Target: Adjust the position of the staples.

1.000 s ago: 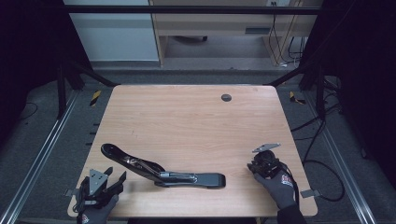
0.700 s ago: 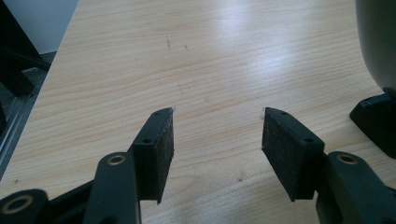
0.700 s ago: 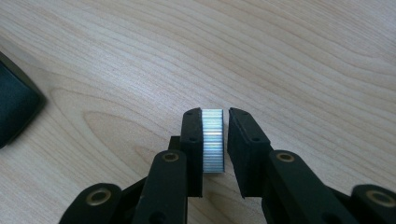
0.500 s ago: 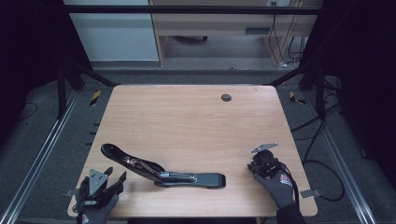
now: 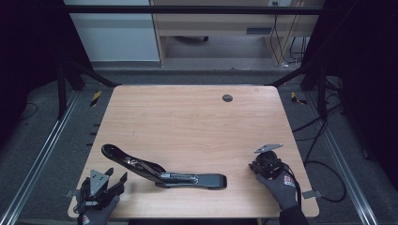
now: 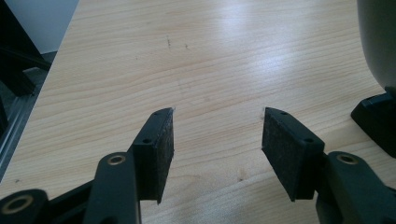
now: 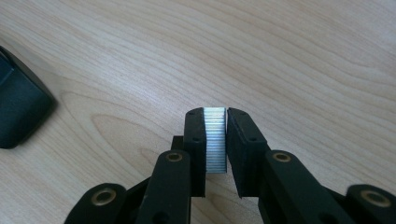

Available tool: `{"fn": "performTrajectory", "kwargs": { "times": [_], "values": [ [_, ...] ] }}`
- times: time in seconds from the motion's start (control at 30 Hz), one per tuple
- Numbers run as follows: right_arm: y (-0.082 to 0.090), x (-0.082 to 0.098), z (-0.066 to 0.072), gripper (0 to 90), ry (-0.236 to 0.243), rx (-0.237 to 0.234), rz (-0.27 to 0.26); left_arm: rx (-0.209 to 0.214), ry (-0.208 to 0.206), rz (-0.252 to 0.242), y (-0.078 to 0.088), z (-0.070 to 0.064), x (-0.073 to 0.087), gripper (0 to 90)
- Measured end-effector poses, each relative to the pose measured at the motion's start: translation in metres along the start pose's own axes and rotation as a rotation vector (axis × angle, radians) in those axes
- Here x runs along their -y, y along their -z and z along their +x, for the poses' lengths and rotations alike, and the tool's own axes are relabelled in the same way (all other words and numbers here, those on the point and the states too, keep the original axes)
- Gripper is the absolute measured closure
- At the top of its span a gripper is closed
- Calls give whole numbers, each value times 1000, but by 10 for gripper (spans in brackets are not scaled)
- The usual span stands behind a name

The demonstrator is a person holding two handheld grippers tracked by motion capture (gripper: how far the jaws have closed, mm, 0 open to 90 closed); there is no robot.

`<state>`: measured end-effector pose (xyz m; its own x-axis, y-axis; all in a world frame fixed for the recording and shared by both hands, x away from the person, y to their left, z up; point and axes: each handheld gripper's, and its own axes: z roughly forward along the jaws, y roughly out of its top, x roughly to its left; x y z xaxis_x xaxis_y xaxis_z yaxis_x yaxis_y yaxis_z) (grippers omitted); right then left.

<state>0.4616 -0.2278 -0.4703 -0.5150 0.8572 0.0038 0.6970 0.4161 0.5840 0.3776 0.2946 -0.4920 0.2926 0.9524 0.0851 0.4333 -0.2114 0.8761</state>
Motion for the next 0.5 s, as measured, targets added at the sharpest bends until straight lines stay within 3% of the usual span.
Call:
{"fn": "performTrajectory", "kwargs": {
  "times": [0.2,0.3,0.5],
  "values": [
    [6,-1,1,782,14,-16,-32,0,1,-2,0,-1,0,434],
    [7,-3,3,782,61,-24,-56,2,3,-1,-1,-1,0,434],
    [13,-8,7,782,87,-51,-80,3,5,0,0,-1,0,432]
  ]
}}
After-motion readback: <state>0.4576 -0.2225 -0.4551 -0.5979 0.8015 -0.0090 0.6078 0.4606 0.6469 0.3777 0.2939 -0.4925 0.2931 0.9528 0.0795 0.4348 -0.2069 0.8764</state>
